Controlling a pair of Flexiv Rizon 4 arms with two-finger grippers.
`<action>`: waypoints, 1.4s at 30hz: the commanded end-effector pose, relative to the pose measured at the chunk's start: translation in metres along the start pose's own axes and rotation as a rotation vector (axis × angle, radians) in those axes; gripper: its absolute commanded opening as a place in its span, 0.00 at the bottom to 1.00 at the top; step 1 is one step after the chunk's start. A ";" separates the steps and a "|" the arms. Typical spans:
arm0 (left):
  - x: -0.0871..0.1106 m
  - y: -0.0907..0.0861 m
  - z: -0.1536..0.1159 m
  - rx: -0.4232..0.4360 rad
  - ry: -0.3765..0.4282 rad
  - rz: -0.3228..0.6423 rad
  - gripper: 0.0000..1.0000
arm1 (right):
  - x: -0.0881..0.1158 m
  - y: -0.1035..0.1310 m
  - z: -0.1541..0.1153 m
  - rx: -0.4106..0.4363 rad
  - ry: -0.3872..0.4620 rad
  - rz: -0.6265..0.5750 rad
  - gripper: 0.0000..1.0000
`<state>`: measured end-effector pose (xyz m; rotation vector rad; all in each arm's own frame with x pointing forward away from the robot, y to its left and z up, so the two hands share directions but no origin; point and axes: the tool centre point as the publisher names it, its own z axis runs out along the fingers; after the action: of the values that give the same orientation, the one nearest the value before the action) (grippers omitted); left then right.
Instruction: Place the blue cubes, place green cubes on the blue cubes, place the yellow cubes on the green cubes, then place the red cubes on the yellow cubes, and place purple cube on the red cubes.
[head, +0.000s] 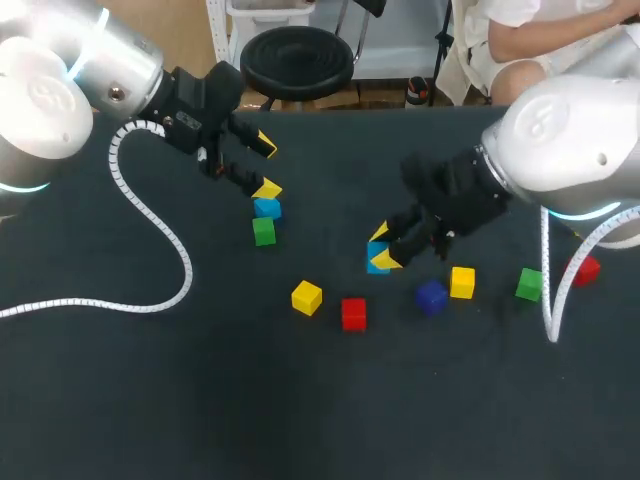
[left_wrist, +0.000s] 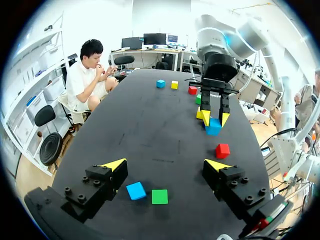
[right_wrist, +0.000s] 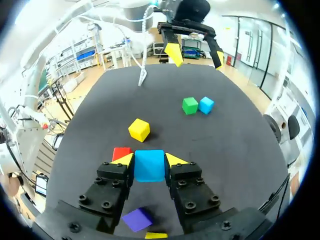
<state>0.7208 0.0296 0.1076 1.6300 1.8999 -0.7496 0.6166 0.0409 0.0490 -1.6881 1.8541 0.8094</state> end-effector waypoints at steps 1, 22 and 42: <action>0.001 0.000 -0.001 -0.001 -0.002 0.002 1.00 | 0.007 0.013 0.001 0.036 -0.002 0.009 0.00; 0.001 0.000 -0.001 -0.001 -0.002 0.002 1.00 | 0.006 -0.035 0.012 0.015 0.029 -0.104 0.00; 0.001 0.000 -0.001 -0.001 -0.002 0.002 1.00 | 0.005 -0.043 0.031 0.026 0.013 -0.115 0.00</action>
<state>0.7208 0.0297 0.1076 1.6299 1.8999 -0.7495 0.6574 0.0558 0.0165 -1.7633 1.7450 0.7353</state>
